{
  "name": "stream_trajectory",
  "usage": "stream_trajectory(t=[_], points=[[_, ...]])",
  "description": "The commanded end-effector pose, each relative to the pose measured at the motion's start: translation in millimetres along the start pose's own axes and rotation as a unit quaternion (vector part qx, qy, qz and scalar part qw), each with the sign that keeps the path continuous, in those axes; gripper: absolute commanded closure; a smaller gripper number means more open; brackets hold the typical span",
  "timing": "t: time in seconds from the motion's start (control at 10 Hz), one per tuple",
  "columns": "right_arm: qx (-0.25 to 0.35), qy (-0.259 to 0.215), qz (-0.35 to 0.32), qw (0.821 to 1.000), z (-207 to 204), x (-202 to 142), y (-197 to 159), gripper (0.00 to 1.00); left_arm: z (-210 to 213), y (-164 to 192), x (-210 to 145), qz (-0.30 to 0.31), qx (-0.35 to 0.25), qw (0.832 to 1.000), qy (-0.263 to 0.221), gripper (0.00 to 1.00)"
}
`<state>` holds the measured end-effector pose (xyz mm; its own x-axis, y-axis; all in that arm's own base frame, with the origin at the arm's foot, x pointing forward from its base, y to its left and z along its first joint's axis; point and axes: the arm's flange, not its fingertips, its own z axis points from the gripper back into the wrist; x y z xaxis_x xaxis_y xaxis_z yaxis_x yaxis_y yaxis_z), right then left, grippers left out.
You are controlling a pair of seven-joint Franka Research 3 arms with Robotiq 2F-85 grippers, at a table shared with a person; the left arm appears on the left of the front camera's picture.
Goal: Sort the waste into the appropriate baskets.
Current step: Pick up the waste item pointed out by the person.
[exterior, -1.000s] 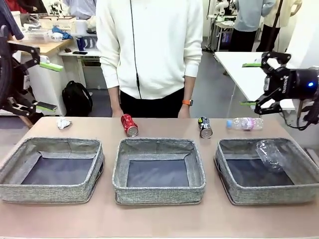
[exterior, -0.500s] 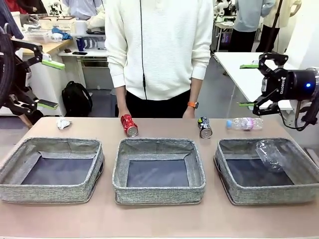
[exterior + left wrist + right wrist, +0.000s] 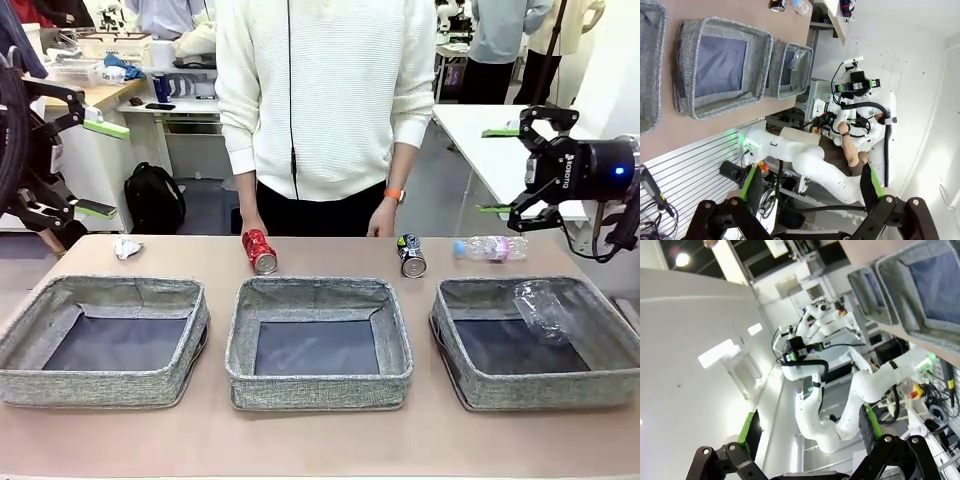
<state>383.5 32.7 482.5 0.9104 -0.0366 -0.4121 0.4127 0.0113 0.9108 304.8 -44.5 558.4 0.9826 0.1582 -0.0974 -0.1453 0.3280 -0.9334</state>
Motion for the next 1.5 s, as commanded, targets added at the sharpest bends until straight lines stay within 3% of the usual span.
stream_trajectory(t=[0.0,1.1,1.2,1.3,1.4], points=[[0.003,0.001,0.012,1.000,0.2,1.0,0.4,0.00,0.8,-1.9,-1.7,0.005,-0.009,1.000,0.000,0.00],[0.000,0.000,0.000,1.000,0.0,0.0,0.0,0.00,0.8,-1.9,-1.7,0.005,-0.009,1.000,0.000,0.00],[-0.286,-0.221,0.021,0.932,-18.6,6.7,-7.2,0.00,0.8,-1.9,-1.7,0.005,-0.009,1.000,0.000,0.00],[-0.383,-0.291,0.070,0.874,-34.6,11.7,-6.2,0.00,0.8,-1.9,-1.7,0.005,-0.009,1.000,0.000,0.00],[-0.472,-0.327,0.091,0.813,-39.0,16.1,-5.0,0.00,0.8,-1.9,-1.7,0.005,-0.009,1.000,0.000,0.00]])
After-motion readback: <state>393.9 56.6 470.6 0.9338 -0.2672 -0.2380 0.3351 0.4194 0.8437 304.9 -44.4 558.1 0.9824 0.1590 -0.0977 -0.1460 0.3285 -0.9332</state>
